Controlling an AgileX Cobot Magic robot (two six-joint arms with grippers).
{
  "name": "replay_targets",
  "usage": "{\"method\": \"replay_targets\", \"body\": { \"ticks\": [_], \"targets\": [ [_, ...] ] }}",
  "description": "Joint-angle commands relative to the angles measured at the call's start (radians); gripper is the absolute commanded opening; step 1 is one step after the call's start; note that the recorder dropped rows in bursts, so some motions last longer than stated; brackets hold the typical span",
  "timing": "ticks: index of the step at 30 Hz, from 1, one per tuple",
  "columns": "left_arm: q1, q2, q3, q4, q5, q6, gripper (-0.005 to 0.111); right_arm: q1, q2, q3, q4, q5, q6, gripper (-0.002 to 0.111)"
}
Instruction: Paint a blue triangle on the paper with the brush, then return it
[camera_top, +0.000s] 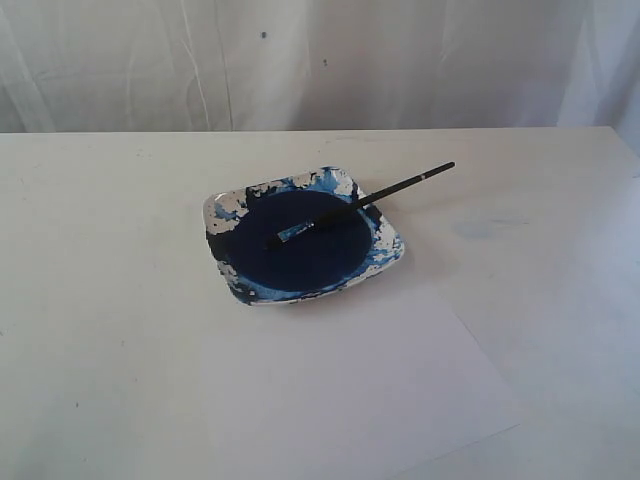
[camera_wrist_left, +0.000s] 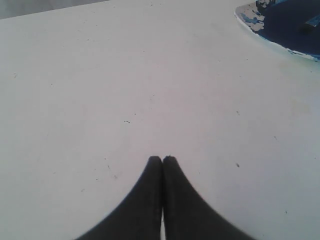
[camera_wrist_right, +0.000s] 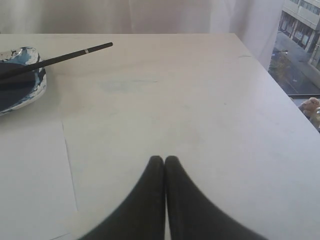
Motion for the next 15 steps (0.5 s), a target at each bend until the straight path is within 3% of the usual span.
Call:
{"method": "replay_targets", "body": {
  "ticks": [1,9,11,15],
  "targets": [
    [-0.001,-0.004,0.003,0.000,0.000,-0.005,0.000,-0.008,-0.006,0.002,0.000,-0.006,-0.003,0.000],
    [-0.001,-0.004,0.003,0.006,-0.025,0.000,0.000,-0.008,-0.006,0.002,0.000,-0.006,-0.003,0.000],
    [-0.001,-0.004,0.003,0.000,-0.182,-0.007,0.000,-0.008,-0.006,0.002,0.000,-0.006,-0.003,0.000],
    [-0.001,-0.004,0.003,-0.061,-0.740,-0.279,0.000,-0.008,-0.006,0.002,0.000,-0.006,-0.003,0.000]
  ]
}}
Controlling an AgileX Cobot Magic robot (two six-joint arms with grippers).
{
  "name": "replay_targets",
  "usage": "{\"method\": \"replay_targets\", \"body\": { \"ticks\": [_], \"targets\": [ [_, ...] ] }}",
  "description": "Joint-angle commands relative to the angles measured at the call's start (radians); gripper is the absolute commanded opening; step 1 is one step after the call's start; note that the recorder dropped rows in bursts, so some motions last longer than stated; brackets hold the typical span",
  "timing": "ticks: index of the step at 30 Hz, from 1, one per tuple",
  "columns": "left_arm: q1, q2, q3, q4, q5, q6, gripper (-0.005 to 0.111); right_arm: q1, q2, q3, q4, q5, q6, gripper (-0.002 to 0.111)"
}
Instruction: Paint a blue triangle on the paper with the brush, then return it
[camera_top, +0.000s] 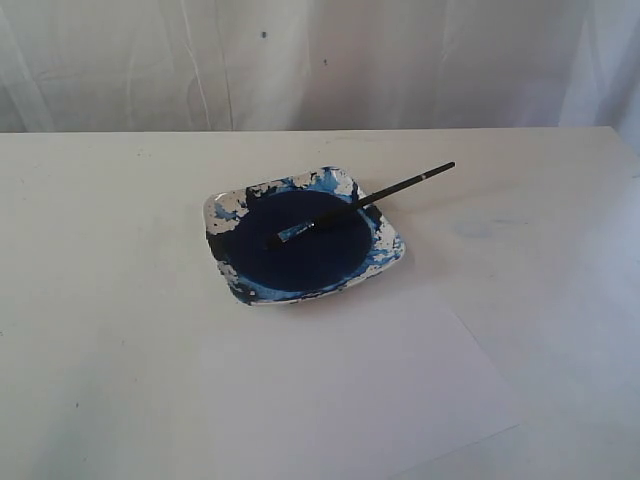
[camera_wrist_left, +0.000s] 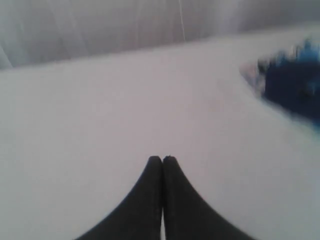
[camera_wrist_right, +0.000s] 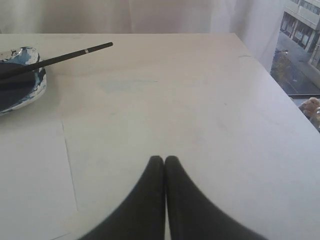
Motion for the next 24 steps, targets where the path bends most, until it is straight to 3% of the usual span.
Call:
{"method": "replay_targets", "body": {
  "ticks": [1,2,4,9,12,14,17,19,22,23,24],
  "targets": [
    [-0.001,-0.004,0.000,-0.043,-0.632,-0.266,0.000,-0.008,-0.006,0.002,0.000,-0.006,-0.003,0.000],
    [-0.001,-0.004,0.000,-0.043,-0.756,-0.256,0.000,-0.008,-0.006,0.002,0.000,-0.006,-0.003,0.000],
    [-0.001,-0.004,-0.054,-0.113,-0.851,-0.187,0.000,-0.008,-0.006,0.002,0.000,-0.006,-0.003,0.000],
    [-0.001,0.196,-0.369,-0.294,-0.607,0.140,0.000,-0.008,-0.006,0.002,0.000,-0.006,-0.003,0.000],
    [-0.001,0.429,-0.537,-0.257,-0.545,0.157,0.000,-0.008,-0.006,0.002,0.000,-0.006,-0.003,0.000],
    [-0.001,0.599,-0.653,-0.169,-0.365,0.041,0.000,-0.008,-0.006,0.002,0.000,-0.006,-0.003,0.000],
    [-0.030,0.818,-0.808,0.013,0.055,-0.302,0.000,-0.008,-0.006,0.002,0.000,-0.006,-0.003,0.000],
    [-0.072,0.957,-0.863,0.013,0.243,-0.338,0.000,-0.008,-0.006,0.002,0.000,-0.006,-0.003,0.000],
    [-0.157,1.110,-0.878,-0.122,0.386,-0.091,0.000,-0.008,-0.006,0.002,0.000,-0.006,-0.003,0.000],
    [-0.181,1.157,-0.878,-0.247,0.433,0.048,0.000,-0.008,-0.006,0.002,0.000,-0.006,-0.003,0.000],
    [-0.210,1.233,-0.878,-0.519,0.522,0.376,0.000,-0.008,-0.006,0.002,0.000,-0.006,-0.003,0.000]
  ]
}}
